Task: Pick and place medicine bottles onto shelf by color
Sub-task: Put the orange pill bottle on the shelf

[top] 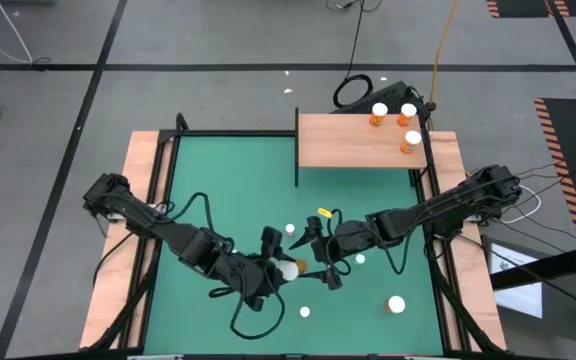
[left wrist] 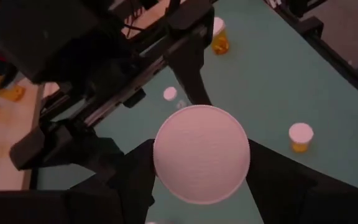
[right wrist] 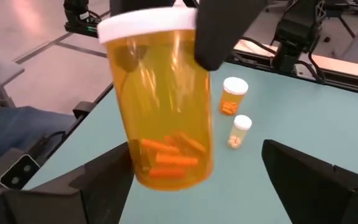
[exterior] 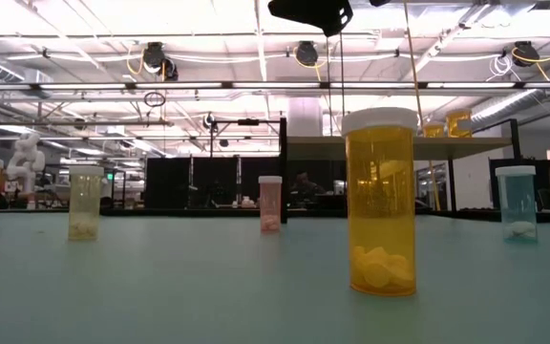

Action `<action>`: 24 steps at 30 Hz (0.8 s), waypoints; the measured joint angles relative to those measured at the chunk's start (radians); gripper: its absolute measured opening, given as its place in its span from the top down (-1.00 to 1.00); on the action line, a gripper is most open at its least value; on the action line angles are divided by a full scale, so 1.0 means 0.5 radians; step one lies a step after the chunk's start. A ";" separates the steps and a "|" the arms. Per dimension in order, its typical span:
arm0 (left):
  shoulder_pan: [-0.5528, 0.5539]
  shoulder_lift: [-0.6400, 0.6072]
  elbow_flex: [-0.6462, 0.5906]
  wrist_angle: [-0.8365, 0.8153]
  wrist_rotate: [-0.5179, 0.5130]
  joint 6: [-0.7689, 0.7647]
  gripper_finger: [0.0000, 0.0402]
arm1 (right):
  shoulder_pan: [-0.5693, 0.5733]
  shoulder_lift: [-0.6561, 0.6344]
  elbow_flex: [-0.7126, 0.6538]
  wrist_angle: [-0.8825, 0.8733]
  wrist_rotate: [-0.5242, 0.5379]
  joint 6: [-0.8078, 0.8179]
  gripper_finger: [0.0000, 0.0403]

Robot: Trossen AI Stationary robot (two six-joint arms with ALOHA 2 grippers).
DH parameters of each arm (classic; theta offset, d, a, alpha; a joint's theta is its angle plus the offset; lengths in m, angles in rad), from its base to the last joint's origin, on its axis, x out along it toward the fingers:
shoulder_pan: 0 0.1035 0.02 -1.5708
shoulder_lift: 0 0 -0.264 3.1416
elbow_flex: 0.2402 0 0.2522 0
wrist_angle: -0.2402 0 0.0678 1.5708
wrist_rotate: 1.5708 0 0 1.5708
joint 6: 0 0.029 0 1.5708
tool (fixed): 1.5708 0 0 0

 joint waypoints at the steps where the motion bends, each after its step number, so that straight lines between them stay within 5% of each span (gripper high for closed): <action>1: -0.009 -0.009 -0.001 -0.002 -0.002 -0.004 -0.14 | 0.000 0.000 0.000 -0.002 0.000 -0.017 -0.68; 24: -0.011 -0.026 -0.001 -0.006 -0.074 -0.072 -0.14 | 0.005 -0.001 -0.002 0.021 -0.001 0.018 -0.68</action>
